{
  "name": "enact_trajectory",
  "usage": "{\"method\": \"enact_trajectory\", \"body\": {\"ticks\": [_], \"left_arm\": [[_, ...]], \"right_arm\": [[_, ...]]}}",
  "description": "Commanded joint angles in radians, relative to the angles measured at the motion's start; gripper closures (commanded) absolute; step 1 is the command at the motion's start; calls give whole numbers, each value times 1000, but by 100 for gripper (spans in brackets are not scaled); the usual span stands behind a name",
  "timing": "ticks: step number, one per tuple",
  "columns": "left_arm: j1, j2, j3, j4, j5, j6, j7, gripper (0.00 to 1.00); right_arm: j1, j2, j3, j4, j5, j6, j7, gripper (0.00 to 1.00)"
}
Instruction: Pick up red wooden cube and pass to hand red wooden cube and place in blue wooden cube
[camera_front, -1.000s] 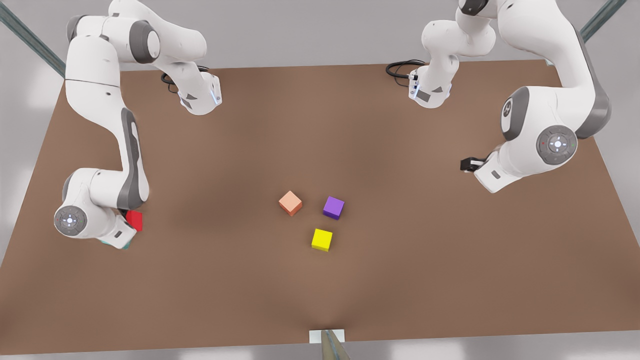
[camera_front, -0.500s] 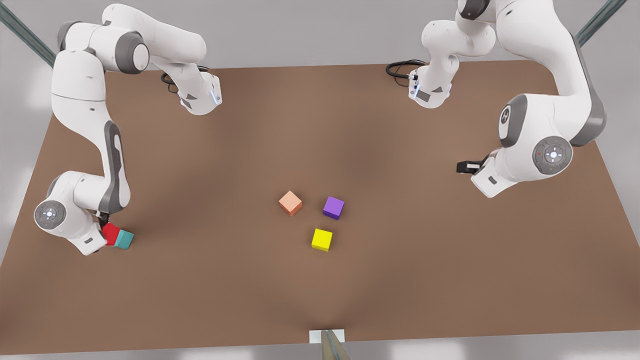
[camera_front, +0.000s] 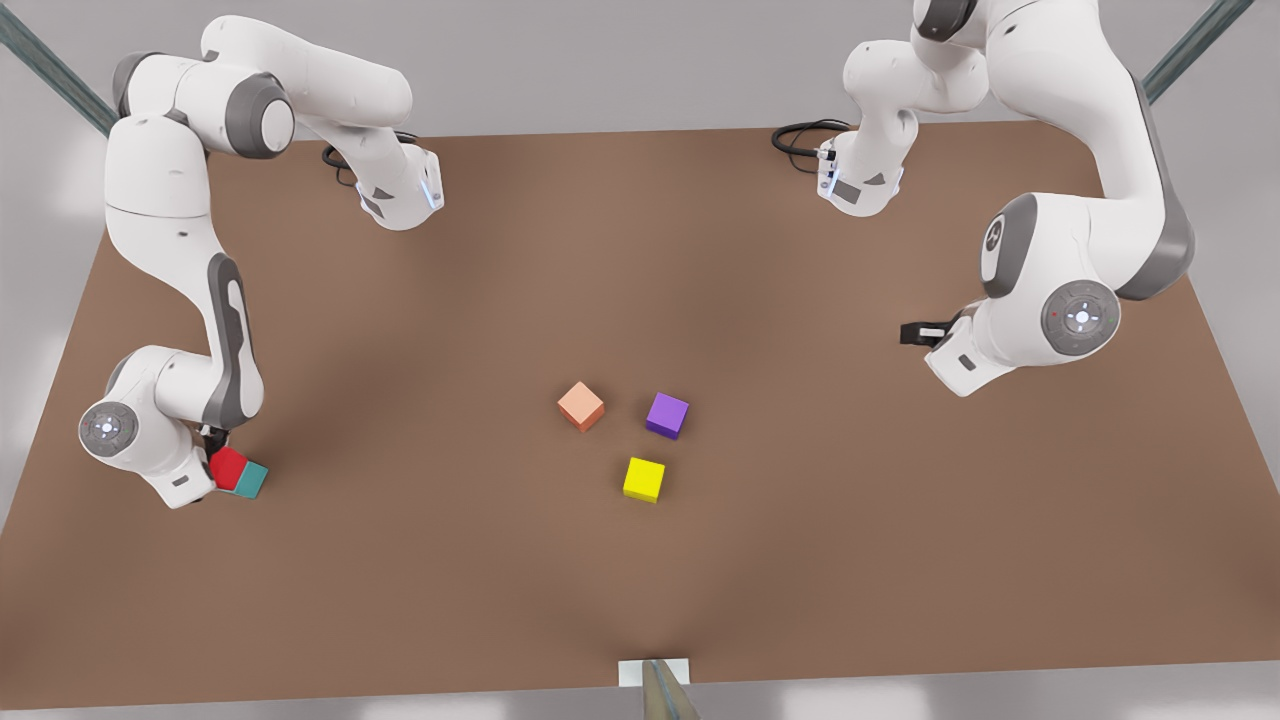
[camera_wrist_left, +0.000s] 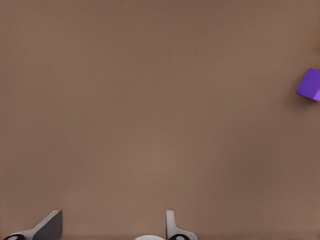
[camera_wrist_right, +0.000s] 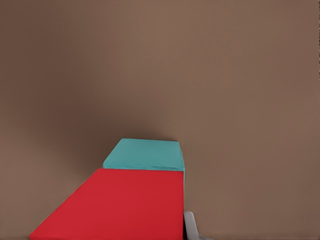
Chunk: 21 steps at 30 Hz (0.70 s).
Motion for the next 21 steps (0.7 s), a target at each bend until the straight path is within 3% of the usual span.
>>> {"method": "enact_trajectory", "body": {"ticks": [1,2,3,21], "left_arm": [[0,0,0,0,1,-1,-18,0],[0,2,-1,0,0,1,-18,0],[2,6,-1,0,0,11,-18,0],[-1,6,-1,0,0,10,-19,0]], "right_arm": [[0,2,0,0,1,6,36,49],[0,3,2,0,4,6,37,18],[2,5,2,0,13,4,40,0],[0,12,5,2,34,-19,39,0]]}}
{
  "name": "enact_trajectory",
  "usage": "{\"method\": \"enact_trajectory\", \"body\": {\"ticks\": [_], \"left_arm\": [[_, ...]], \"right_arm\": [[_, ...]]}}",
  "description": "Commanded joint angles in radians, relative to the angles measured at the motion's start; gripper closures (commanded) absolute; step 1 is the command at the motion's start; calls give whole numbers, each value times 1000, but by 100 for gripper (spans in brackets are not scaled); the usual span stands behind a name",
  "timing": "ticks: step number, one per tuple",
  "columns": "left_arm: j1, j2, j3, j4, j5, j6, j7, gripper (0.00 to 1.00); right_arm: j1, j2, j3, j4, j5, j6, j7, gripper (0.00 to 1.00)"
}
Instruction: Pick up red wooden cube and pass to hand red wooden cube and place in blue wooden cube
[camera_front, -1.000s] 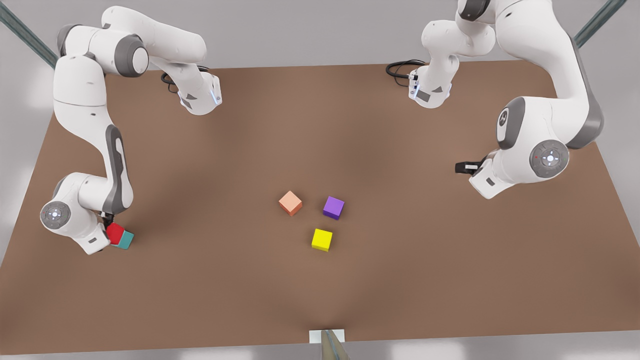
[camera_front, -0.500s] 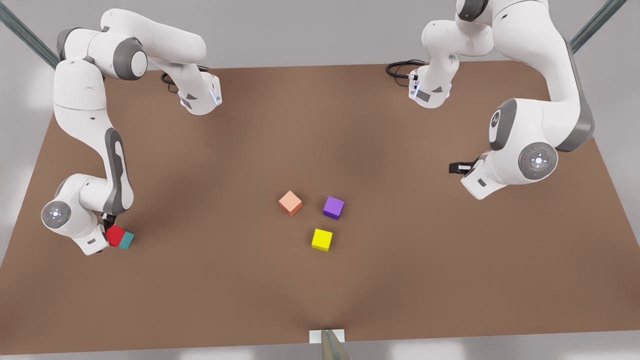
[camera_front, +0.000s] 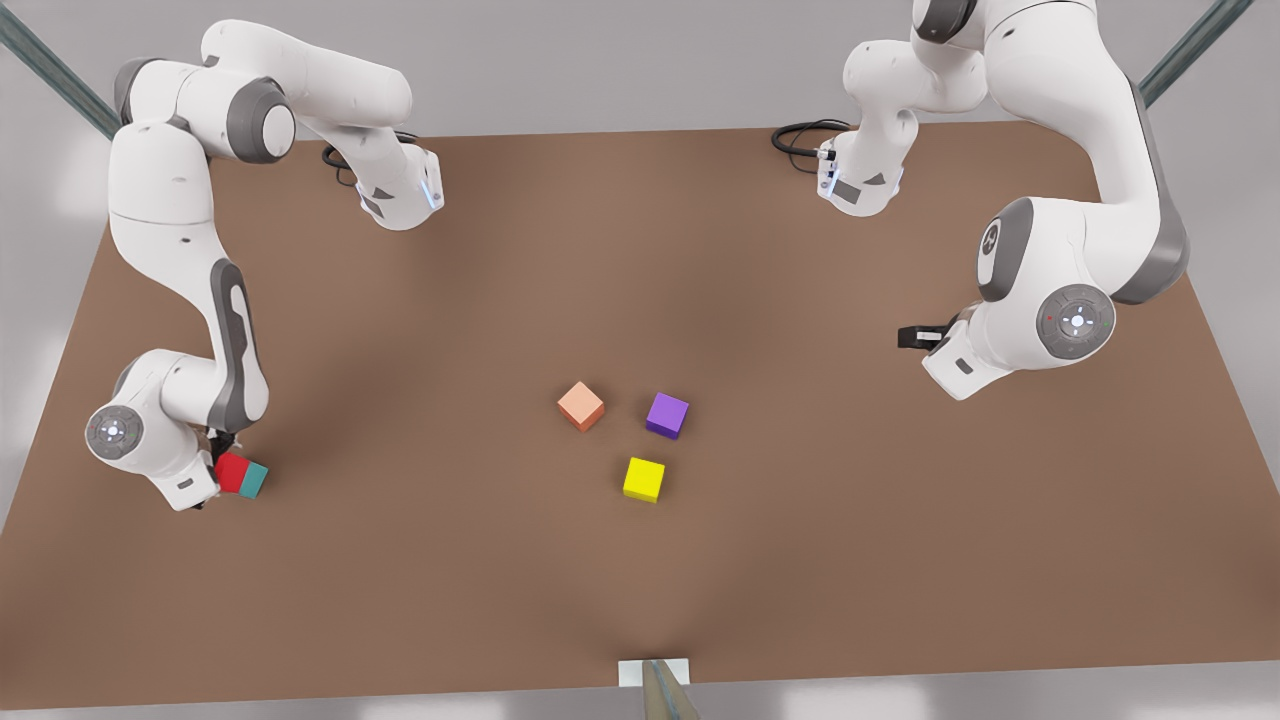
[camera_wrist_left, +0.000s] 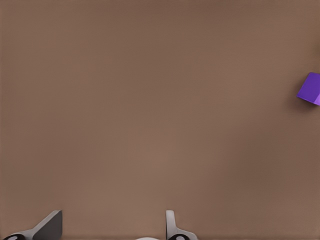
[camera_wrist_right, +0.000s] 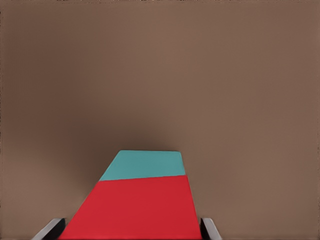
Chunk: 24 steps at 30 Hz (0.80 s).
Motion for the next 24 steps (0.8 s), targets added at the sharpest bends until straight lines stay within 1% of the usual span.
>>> {"method": "enact_trajectory", "body": {"ticks": [1,4,7,9,12,14,16,17,18,19,20,21,22,23,24], "left_arm": [[0,-1,0,0,0,-1,-6,0],[6,-1,0,0,-3,-10,-4,0],[6,-1,2,0,-6,-9,-4,0],[6,-1,2,0,-6,-10,-4,0],[2,-3,2,2,-9,-10,-6,0],[2,-1,2,0,-9,-10,-6,0],[3,-1,2,0,-9,-9,-6,0],[3,-1,0,0,-9,-9,-6,0],[5,-1,2,0,-9,-10,-6,0],[6,-1,2,0,-9,-9,-4,0],[6,-1,2,0,-9,-10,-4,0],[6,-1,2,0,-9,-10,-4,0],[6,-1,2,0,-9,-10,-4,0],[6,-1,2,0,-9,-10,-4,0],[6,-1,2,0,-9,-10,-4,0]], "right_arm": [[0,-4,0,0,9,-21,4,0],[0,-12,0,13,29,-53,-6,0],[8,-50,3,13,45,-96,-1,0],[9,-72,20,27,69,-147,-1,0],[21,-76,38,148,199,-303,71,0],[29,-61,38,230,291,-466,377,0],[46,-61,38,238,338,-518,603,0],[46,-61,37,240,333,-588,812,0],[75,-60,31,238,287,-598,1111,0],[129,-61,35,312,126,-657,1357,0],[161,-63,34,445,118,-870,1471,0],[179,-95,28,504,115,-993,1501,0],[181,-248,34,438,104,-992,1495,0],[183,-406,37,263,115,-887,1498,0],[183,-498,38,113,120,-781,1504,0]]}}
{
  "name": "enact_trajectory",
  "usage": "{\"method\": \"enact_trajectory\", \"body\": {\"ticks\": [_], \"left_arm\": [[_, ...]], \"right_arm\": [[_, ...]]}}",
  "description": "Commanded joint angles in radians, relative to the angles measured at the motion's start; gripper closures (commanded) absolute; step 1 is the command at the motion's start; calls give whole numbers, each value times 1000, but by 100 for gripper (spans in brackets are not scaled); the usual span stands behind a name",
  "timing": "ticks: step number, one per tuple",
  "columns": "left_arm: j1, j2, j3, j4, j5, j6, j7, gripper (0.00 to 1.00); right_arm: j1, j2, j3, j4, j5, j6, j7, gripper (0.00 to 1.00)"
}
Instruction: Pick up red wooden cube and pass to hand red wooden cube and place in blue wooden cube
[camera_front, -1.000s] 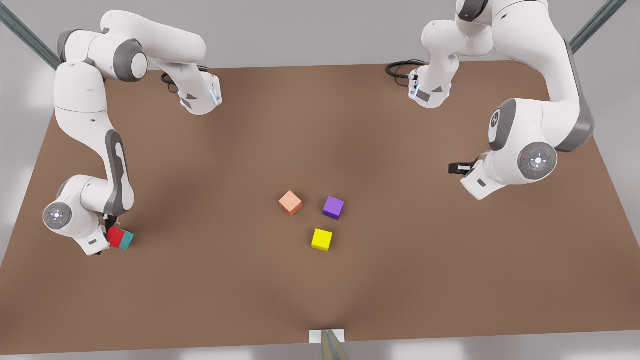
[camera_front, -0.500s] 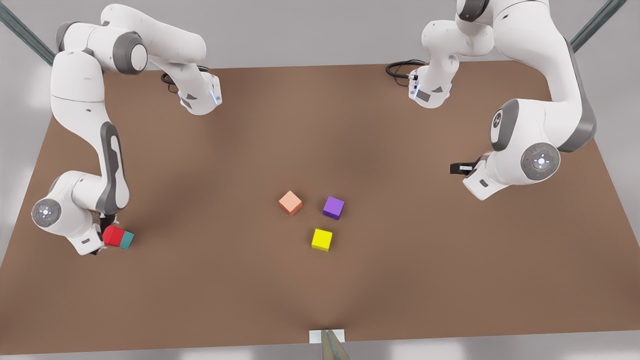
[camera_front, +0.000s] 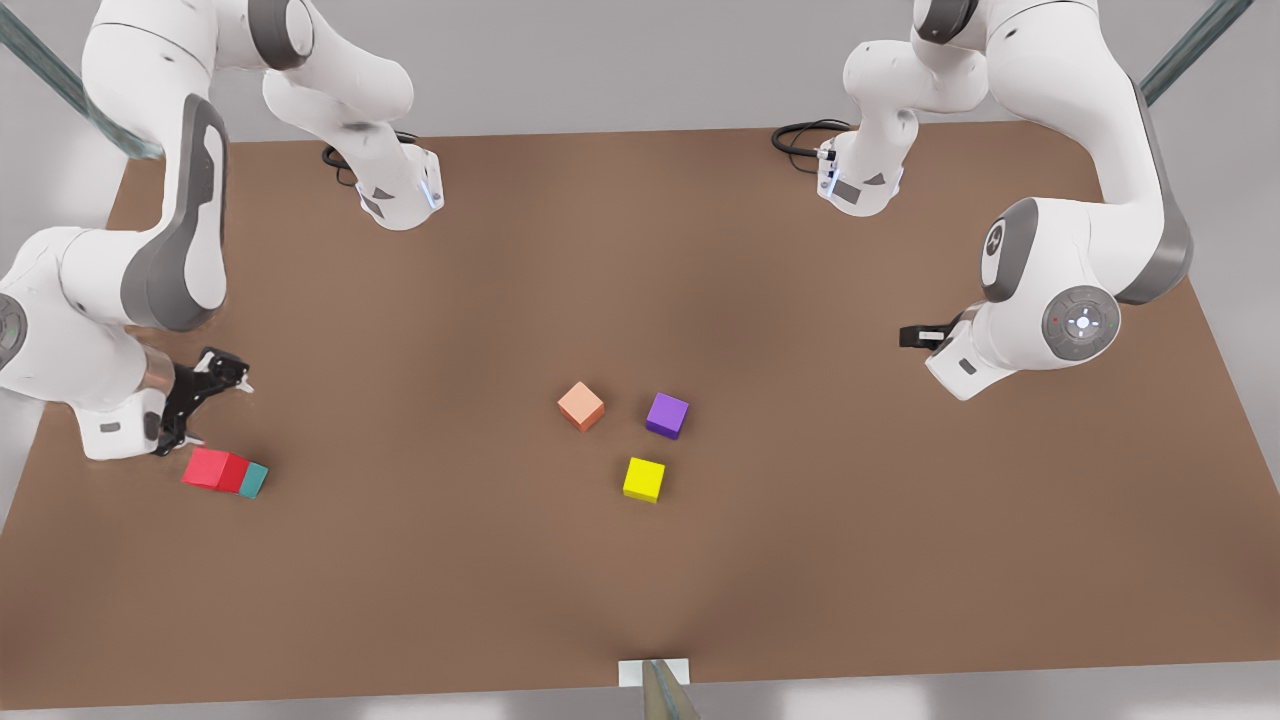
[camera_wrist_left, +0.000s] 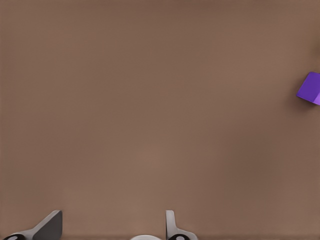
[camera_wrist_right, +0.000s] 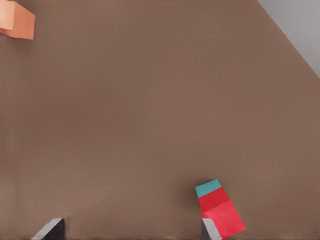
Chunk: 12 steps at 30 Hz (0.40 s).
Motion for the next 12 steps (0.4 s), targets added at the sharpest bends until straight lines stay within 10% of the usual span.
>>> {"method": "enact_trajectory", "body": {"ticks": [1,12], "left_arm": [[1,-1,0,0,0,-1,1,0],[0,-1,0,0,2,-21,1,0]], "right_arm": [[14,-88,1,-86,-15,-107,956,0],[27,-77,0,-17,12,-133,996,0]]}}
